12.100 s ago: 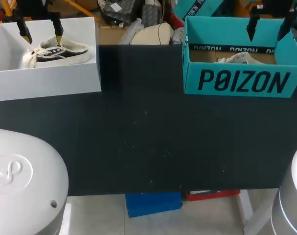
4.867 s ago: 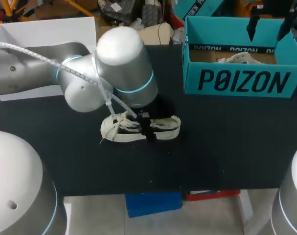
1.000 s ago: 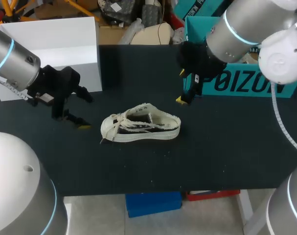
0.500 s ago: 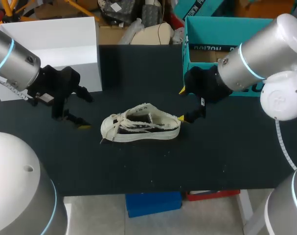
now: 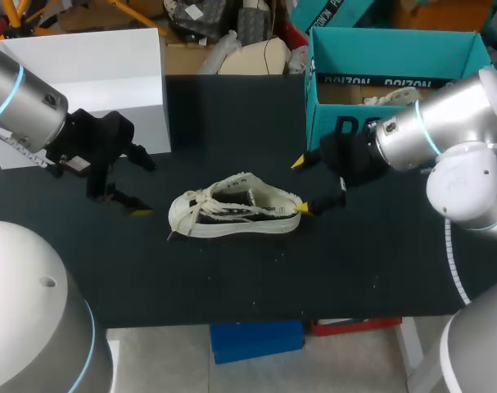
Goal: Take the shoe out of the shoebox, open the shoe tongue, remove and reinsert the insole, then place the shoe into the shoebox
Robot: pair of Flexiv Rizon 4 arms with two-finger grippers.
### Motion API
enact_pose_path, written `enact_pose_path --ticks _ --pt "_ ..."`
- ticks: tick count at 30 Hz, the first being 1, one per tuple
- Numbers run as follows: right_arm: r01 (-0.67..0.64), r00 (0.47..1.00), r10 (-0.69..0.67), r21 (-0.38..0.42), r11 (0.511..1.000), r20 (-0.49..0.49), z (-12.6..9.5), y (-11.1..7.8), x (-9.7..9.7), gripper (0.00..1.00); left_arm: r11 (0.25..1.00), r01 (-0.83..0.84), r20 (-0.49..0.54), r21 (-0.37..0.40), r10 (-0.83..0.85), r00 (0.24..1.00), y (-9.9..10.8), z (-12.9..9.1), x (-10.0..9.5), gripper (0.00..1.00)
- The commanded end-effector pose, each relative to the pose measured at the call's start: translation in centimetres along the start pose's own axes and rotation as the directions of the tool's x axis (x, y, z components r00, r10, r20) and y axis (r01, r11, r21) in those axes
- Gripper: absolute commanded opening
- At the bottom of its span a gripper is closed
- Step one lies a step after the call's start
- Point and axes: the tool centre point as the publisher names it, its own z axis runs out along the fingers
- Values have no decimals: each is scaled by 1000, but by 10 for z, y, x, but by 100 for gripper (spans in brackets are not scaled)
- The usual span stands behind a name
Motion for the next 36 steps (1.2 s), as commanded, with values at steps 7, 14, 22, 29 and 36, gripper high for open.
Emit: enact_pose_path --ticks 7,14,22,29,36 --pt "-13 999 8 -149 989 -32 32 -12 3 100 1000 -2 5 2 2 1000 1 1 1 100" --pt "-21 999 15 -156 988 -42 42 -14 3 100 1000 -2 5 2 2 1000 1 1 1 100" --pt "-30 998 22 -150 988 -54 53 -16 6 100 1000 -2 5 2 2 1000 1 1 1 100" --pt "-43 997 34 -157 987 -63 60 -17 7 100 1000 -2 5 2 2 1000 1 1 1 100" --pt "-55 997 44 -158 986 -69 66 -20 7 100 1000 -2 5 2 2 1000 1 1 1 100"
